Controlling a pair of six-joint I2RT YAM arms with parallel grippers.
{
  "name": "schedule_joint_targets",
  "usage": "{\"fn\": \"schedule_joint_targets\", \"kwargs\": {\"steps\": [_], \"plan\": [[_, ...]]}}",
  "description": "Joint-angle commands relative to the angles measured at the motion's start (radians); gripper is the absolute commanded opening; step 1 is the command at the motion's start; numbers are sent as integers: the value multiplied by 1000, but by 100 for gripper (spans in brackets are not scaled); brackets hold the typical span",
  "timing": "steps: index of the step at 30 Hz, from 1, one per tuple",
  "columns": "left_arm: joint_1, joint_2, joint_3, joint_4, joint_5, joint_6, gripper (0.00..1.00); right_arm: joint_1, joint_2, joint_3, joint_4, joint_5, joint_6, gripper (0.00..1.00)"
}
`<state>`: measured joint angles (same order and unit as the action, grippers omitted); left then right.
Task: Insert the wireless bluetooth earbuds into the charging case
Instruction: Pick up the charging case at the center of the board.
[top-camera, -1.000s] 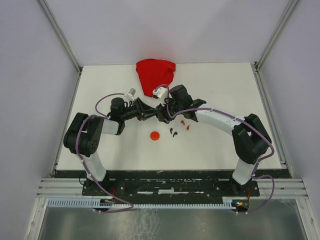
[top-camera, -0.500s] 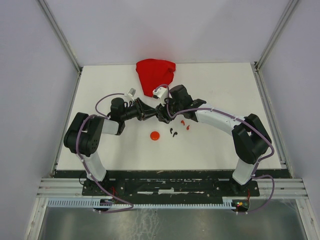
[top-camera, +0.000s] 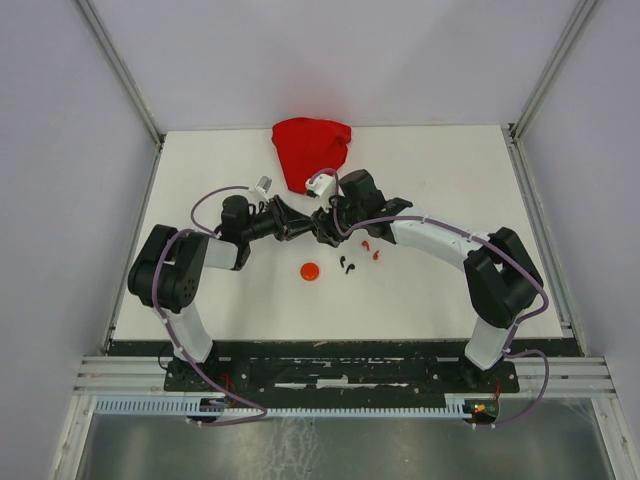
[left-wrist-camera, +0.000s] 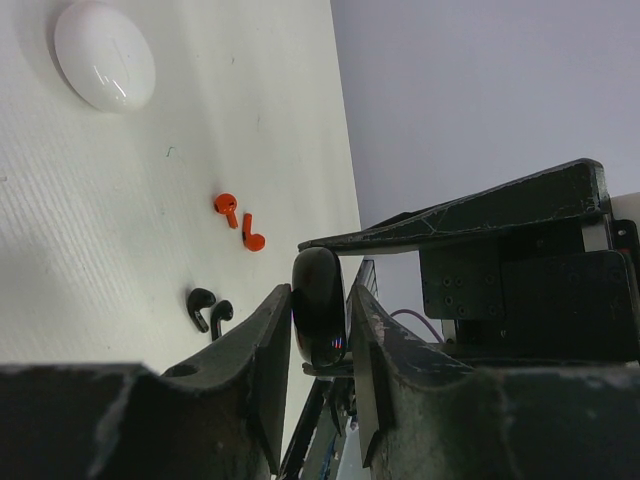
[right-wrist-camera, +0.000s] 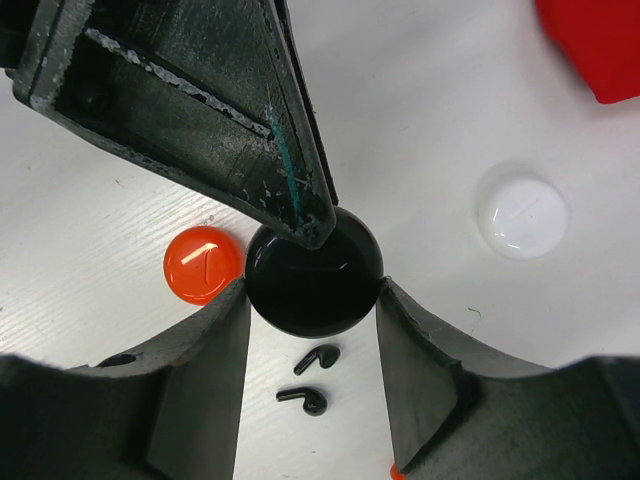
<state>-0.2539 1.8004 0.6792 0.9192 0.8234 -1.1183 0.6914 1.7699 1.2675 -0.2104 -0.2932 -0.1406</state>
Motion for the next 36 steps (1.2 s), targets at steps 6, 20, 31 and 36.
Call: {"fn": "schedule_joint_targets", "kwargs": {"steps": [6, 20, 31, 36], "plan": [[-11, 4, -6, 64, 42, -33, 37, -4, -41, 9, 31, -20, -10, 28], [-16, 5, -1, 64, 46, -29, 38, -4, -43, 10, 30, -22, -10, 28], [-16, 9, 0, 73, 44, -37, 14, -3, -46, 8, 30, -19, -11, 30], [-17, 0, 2, 75, 23, -38, 3, -9, -78, -10, 65, 6, 22, 67]]}}
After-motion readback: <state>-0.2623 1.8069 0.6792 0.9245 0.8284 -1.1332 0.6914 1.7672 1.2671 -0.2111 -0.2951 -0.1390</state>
